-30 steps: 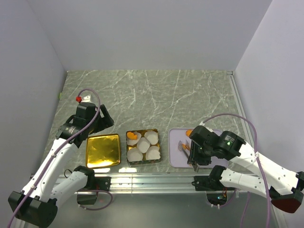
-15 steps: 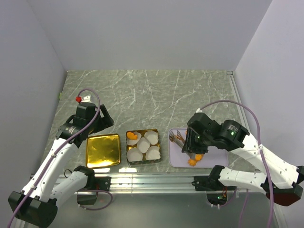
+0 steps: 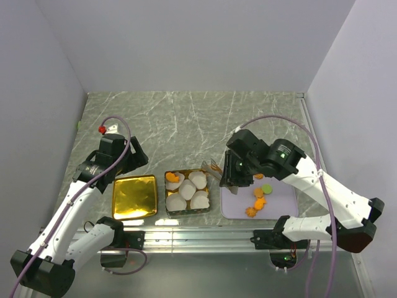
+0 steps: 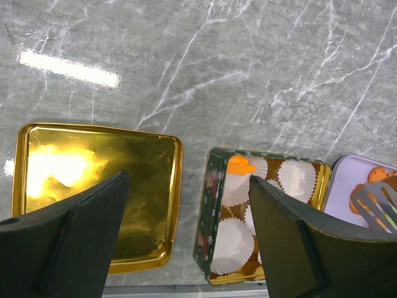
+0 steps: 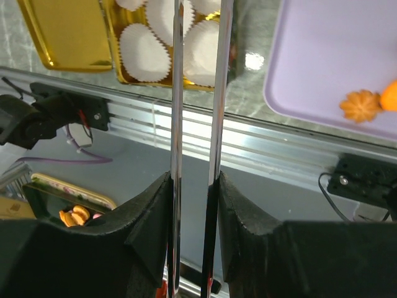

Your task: Pack the cookies

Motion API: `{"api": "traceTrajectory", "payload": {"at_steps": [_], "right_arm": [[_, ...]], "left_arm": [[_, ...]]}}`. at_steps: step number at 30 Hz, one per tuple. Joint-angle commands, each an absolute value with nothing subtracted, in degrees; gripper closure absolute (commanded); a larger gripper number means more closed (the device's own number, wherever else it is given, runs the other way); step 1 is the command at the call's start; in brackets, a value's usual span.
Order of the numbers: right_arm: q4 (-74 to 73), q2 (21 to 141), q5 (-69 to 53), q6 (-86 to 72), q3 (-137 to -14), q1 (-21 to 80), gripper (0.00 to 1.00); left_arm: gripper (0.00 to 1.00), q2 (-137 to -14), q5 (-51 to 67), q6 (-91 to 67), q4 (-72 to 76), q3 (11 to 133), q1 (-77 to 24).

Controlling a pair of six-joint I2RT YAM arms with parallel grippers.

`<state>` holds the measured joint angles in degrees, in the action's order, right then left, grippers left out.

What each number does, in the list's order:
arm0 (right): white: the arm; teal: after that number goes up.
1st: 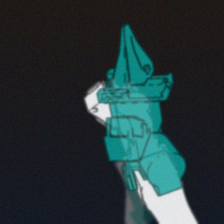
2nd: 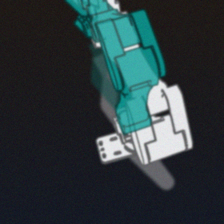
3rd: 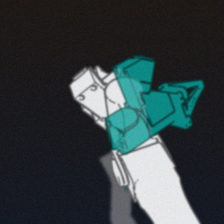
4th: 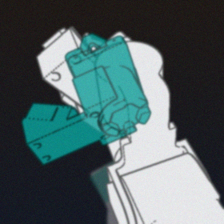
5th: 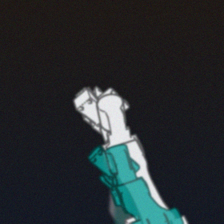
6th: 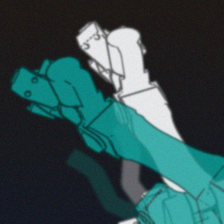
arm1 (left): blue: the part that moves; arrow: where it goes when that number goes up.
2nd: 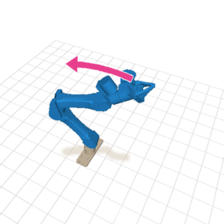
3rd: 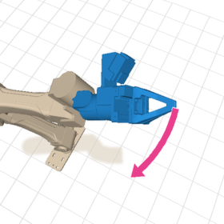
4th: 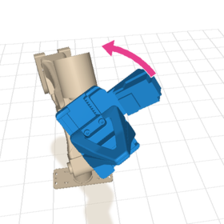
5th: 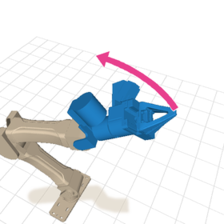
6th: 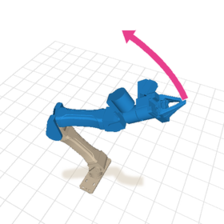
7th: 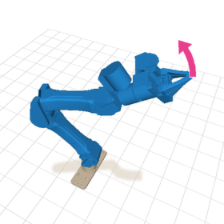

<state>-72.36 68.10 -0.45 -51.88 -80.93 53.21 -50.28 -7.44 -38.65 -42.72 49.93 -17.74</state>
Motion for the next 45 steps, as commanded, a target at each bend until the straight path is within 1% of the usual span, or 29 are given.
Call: {"api": "traceTrajectory", "payload": {"at_steps": [1, 15, 21, 29, 37, 45], "right_arm": [[-69.53, 70.30, -1.75, -49.31, -84.29, 53.17, 0.69], [-65.31, 75.93, -3.95, -47.64, -82.36, 54.14, 0.69], [-64.69, 76.29, -3.52, -47.64, -81.21, 54.05, 0.61], [-65.04, 76.64, -2.64, -47.37, -81.04, 54.05, 0.55], [-65.48, 76.46, -2.11, -47.29, -81.12, 54.14, 0.52], [-68.11, 74.63, -0.09, -47.81, -82.27, 53.97, 0.52]], "left_arm": [[0.16, -48.78, -8.61, -39.46, -42.54, 50.36, -18.02], [0.16, -48.69, -9.49, -39.64, -42.54, 50.45, -18.11], [0.16, -49.04, -9.40, -39.73, -42.54, 50.45, -18.11], [0.16, -49.31, -9.32, -39.64, -42.54, 50.54, -18.02], [0.16, -49.31, -9.40, -39.73, -42.54, 50.54, -18.11], [0.16, -49.22, -9.58, -39.73, -42.63, 50.54, -18.11]]}}
